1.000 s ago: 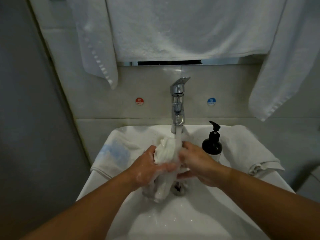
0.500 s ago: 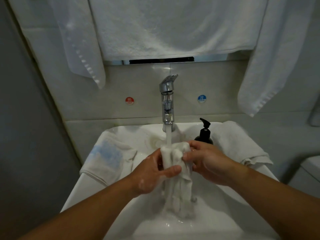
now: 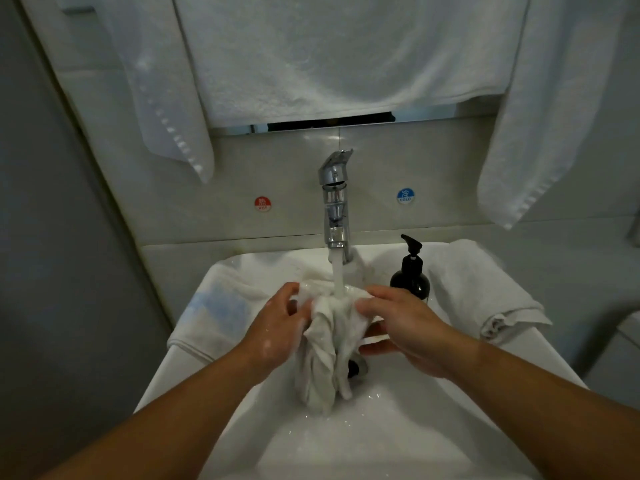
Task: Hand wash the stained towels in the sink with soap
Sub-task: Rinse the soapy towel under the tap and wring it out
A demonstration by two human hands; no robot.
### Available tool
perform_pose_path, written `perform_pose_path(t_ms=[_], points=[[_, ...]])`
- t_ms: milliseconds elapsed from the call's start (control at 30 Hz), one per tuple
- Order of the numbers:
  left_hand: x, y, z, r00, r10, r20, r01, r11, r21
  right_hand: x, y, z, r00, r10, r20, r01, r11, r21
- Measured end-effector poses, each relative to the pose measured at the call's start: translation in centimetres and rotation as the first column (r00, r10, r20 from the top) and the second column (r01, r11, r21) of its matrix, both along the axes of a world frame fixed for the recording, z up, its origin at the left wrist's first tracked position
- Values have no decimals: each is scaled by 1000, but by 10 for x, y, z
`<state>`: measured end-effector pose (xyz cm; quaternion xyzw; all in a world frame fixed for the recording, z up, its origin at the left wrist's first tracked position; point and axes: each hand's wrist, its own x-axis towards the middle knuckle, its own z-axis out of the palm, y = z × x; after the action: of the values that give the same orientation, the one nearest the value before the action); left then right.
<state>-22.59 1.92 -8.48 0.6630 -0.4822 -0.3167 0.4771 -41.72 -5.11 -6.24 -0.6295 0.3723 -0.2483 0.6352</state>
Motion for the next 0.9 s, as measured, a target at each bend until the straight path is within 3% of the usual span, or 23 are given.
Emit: perform_pose_path(t_ms=[67,133,233,300,400,567,633,733,833,900], points=[[-6,1,3,952,175,252,-162,984,-71,2,-1,-3,997,-67,-29,65,996,-63],[-11,3,4,923,219,317,-165,968,-188,5,-1,-5,995,-91,-33,86,987,-138],[-20,5,0,973,8,232,19,993,-117,8,3,-9,999,-39,-33,31,975,-222],[-26,6,-4,952,-117,282,128,992,-22,6,4,-9,999,-16,-45,3,961,-275],[-30,2,-3,918,-140,370,142,990,22,2,3,-6,995,-83,-58,55,923,-380],[-30,3,15,948,-117,297,120,993,10,-2,-8,2,972,-145,187,178,969,-174],[-25,6,16,973,-107,207,108,994,4,-4,-8,7,968,-127,216,146,987,-74],[-13,7,15,983,-163,84,150,978,141,-6,-5,10,972,-87,218,92,996,-13],[4,5,15,963,-79,258,44,989,138,-11,-8,13,973,-127,191,129,992,3],[22,3,15,959,41,281,-72,993,98,-16,-15,14,962,-209,174,215,977,-14]])
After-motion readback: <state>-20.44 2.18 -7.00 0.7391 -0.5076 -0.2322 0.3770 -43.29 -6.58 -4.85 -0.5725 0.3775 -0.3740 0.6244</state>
